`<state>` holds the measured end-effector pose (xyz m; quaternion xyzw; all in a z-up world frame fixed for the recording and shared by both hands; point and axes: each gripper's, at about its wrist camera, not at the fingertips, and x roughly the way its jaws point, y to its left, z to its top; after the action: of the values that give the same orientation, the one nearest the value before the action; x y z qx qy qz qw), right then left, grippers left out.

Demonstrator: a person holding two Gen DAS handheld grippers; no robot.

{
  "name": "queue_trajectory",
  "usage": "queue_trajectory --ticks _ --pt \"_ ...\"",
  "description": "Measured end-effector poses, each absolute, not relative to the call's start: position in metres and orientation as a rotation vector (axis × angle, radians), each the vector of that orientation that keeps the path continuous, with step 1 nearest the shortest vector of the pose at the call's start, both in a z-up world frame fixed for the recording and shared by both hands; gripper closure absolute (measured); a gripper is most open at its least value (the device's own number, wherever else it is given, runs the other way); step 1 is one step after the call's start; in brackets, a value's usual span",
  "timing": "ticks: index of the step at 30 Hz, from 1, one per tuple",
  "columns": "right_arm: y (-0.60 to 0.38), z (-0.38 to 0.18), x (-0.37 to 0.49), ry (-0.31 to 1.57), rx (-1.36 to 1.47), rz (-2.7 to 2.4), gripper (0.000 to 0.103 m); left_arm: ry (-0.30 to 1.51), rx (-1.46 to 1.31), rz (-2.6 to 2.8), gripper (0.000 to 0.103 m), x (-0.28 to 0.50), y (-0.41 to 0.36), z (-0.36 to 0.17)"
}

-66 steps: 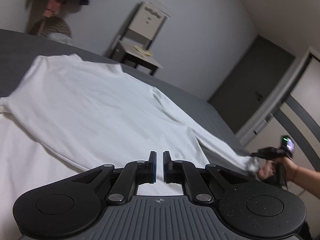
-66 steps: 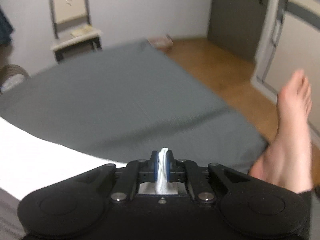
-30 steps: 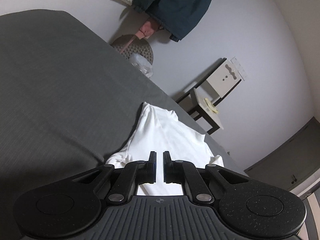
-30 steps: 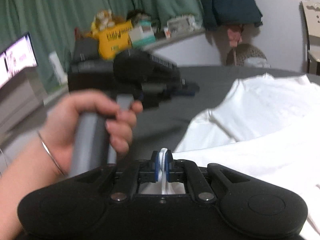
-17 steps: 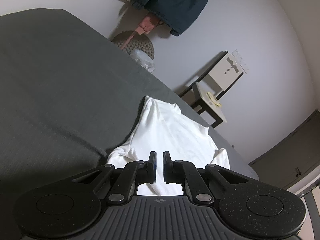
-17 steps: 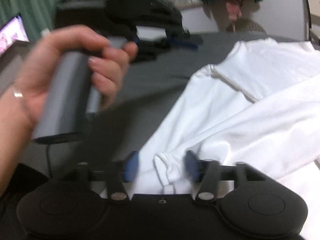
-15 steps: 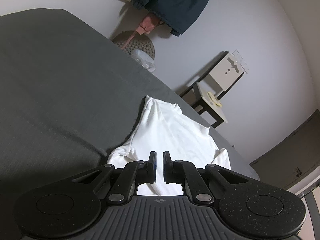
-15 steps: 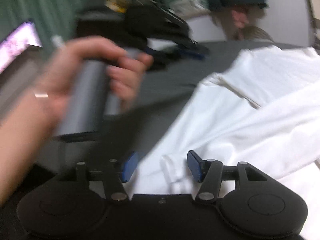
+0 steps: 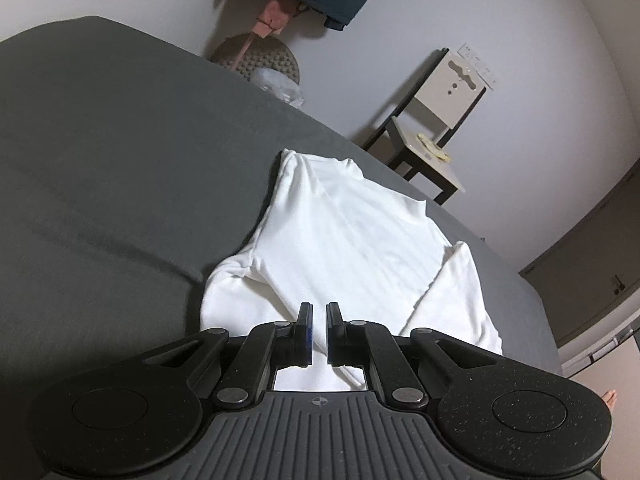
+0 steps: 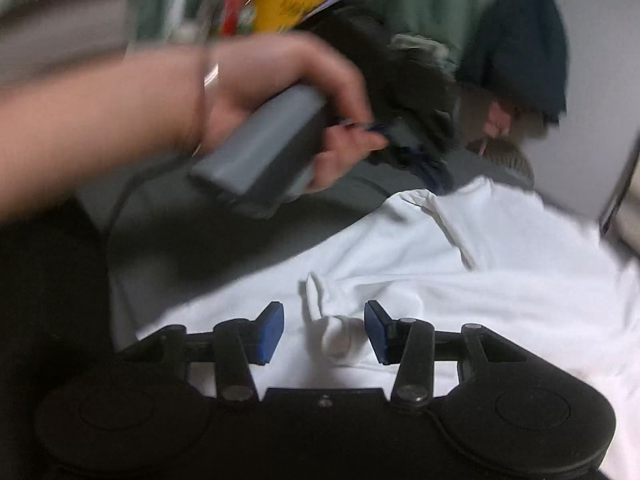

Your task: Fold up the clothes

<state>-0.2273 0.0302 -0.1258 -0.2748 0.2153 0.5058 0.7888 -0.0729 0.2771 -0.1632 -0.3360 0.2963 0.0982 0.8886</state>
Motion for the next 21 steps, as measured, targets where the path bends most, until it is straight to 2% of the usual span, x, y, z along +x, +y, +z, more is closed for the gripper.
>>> queue_trajectory --ticks 4,9,11,16,17,21 --pt "0.040 -0.128 -0.233 0.467 -0.681 0.934 0.058 0.613 -0.721 0.228 0.099 -0.078 0.284 -0.165" --pt "0.024 -0.129 -0.219 0.598 -0.551 0.903 0.060 0.604 -0.743 0.225 0.099 -0.078 0.286 -0.167" --pt "0.025 -0.130 -0.220 0.578 -0.546 0.921 0.067 0.607 -0.736 0.216 0.099 -0.077 0.285 -0.167" --pt "0.043 -0.136 -0.229 0.523 -0.629 1.014 0.074 0.613 -0.735 0.215 0.099 -0.077 0.285 -0.168" --pt "0.045 -0.137 -0.232 0.507 -0.664 1.033 0.081 0.612 -0.737 0.218 0.099 -0.078 0.286 -0.168" --pt "0.046 -0.138 -0.243 0.421 -0.807 1.051 0.094 0.605 -0.744 0.229 0.099 -0.079 0.288 -0.168"
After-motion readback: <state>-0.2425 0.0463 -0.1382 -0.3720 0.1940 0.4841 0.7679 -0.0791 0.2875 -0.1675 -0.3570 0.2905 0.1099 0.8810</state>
